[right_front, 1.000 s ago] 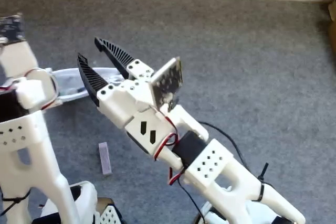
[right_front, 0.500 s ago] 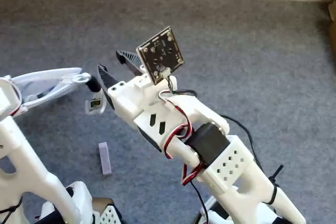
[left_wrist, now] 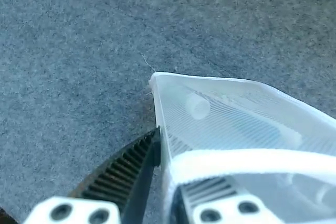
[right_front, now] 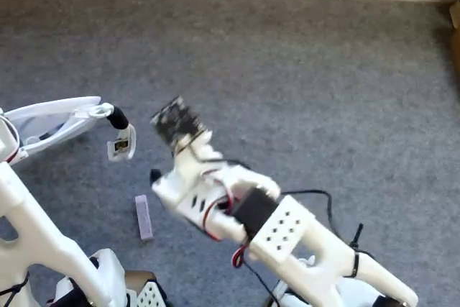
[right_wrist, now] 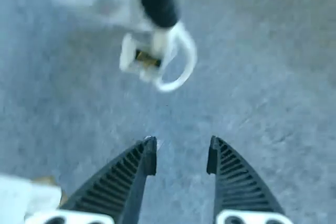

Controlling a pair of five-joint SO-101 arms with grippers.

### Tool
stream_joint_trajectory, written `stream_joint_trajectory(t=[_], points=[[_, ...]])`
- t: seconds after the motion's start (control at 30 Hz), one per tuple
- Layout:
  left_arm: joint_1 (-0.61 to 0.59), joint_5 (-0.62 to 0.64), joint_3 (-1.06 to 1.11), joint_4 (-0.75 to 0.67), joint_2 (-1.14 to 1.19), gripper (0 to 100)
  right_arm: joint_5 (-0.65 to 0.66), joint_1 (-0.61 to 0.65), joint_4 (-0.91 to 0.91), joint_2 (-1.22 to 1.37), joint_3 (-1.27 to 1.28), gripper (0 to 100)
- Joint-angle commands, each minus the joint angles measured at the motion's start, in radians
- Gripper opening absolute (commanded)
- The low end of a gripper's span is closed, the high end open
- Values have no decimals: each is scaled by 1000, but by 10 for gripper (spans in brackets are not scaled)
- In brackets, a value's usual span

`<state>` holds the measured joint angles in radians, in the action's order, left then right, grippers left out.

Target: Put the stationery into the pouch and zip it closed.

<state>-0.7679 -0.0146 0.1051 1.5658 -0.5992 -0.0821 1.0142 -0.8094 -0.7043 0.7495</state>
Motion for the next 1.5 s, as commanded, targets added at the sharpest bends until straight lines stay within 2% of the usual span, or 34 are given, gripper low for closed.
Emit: stream_joint_trajectory(t=[0.0, 0.1, 0.27, 0.4, 0.53, 0.73, 0.87, 0.97, 1.13, 1.2, 1.47], points=[[-5, -5, -15, 5, -12, 7, -9, 74, 54, -31, 30, 151], [-5, -5, -15, 6, -12, 7, -15, 91, 87, 7, 42, 151], [-5, -3, -15, 35, -12, 7, -146, 143, 104, 199, 27, 155], [-5, -2, -15, 34, -12, 7, -264, 206, 219, 323, 2, 156], [-5, -2, -15, 34, -12, 7, -381, 214, 363, 423, 2, 156], [-4, -2, 8, 28, -12, 7, -385, 213, 452, 605, -18, 156], [35, -2, 65, 25, -12, 7, -384, 180, 453, 713, -64, 152], [44, -2, 79, 25, -12, 7, -384, 136, 369, 746, -104, 139], [45, -2, 76, 25, -12, 7, -382, 73, 209, 750, -185, 6], [45, -2, 76, 25, -12, 7, -344, 56, 156, 748, -194, 9], [45, -2, 82, 25, -12, 7, 64, -50, -159, 746, -203, 9]])
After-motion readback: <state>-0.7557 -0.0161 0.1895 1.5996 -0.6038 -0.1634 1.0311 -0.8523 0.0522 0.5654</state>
